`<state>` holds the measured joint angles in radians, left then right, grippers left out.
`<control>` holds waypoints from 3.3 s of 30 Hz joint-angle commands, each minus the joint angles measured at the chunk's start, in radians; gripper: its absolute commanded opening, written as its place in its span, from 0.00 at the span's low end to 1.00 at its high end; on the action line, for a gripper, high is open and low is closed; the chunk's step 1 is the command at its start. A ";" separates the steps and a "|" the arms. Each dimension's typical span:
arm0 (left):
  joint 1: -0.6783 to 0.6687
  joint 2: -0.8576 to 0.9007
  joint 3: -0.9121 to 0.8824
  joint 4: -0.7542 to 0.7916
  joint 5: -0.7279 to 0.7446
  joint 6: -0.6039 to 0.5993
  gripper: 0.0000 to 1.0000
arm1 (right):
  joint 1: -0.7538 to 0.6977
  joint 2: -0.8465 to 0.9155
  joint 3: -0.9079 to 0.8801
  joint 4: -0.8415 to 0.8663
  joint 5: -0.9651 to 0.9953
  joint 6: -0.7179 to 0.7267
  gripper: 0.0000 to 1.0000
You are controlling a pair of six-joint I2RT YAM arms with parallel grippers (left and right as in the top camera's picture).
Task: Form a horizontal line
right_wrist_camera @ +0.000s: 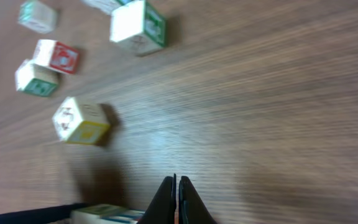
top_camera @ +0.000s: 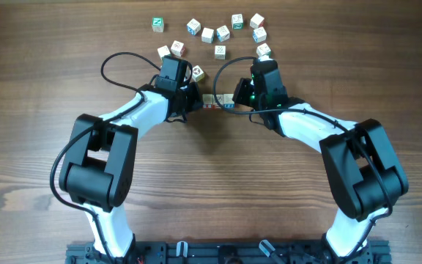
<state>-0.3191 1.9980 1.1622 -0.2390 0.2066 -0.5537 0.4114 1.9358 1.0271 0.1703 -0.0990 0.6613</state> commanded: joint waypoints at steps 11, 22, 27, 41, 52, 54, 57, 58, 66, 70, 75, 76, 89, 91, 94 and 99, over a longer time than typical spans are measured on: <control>-0.005 0.052 -0.036 -0.019 -0.025 0.023 0.04 | 0.004 0.023 -0.006 -0.002 -0.093 -0.008 0.05; -0.005 0.052 -0.036 -0.019 -0.025 0.023 0.04 | 0.004 0.023 -0.006 -0.032 -0.137 -0.027 0.04; -0.005 0.052 -0.036 -0.019 -0.025 0.023 0.04 | 0.004 0.023 -0.006 -0.059 -0.136 -0.034 0.05; -0.005 0.052 -0.036 -0.019 -0.025 0.023 0.04 | 0.002 0.022 0.031 0.013 -0.187 -0.036 0.05; -0.005 0.052 -0.035 -0.020 -0.017 0.023 0.04 | 0.002 0.023 0.032 0.002 -0.092 -0.060 0.05; -0.005 0.052 -0.036 -0.019 -0.017 0.023 0.04 | 0.002 0.023 0.032 0.003 -0.078 -0.061 0.05; -0.005 0.052 -0.035 -0.019 -0.017 0.023 0.04 | 0.002 0.023 0.032 0.012 -0.066 -0.061 0.05; -0.005 0.052 -0.036 -0.019 -0.017 0.023 0.04 | 0.002 0.026 0.032 0.018 -0.066 -0.061 0.04; -0.005 0.052 -0.036 -0.019 -0.017 0.023 0.04 | 0.002 0.064 0.041 0.061 -0.071 -0.060 0.05; -0.005 0.052 -0.036 -0.019 -0.017 0.023 0.04 | 0.002 0.064 0.054 0.055 -0.108 -0.060 0.05; -0.005 0.052 -0.036 -0.019 -0.017 0.023 0.04 | 0.002 0.065 0.054 0.017 -0.132 -0.060 0.05; -0.005 0.052 -0.036 -0.019 -0.017 0.023 0.04 | 0.002 0.065 0.054 0.007 -0.131 -0.060 0.05; -0.005 0.052 -0.036 -0.019 -0.017 0.023 0.04 | 0.002 0.065 0.054 -0.037 -0.151 -0.086 0.05; -0.005 0.052 -0.036 -0.019 -0.017 0.023 0.04 | 0.002 0.065 0.054 -0.031 -0.150 -0.087 0.05; -0.005 0.052 -0.036 -0.019 -0.017 0.023 0.04 | 0.002 0.065 0.054 -0.017 -0.151 -0.092 0.05; -0.005 0.052 -0.036 -0.019 -0.017 0.023 0.04 | 0.002 0.065 0.054 -0.021 -0.158 -0.095 0.05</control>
<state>-0.3191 1.9980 1.1622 -0.2394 0.2070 -0.5537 0.4114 1.9846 1.0630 0.1474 -0.2359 0.5850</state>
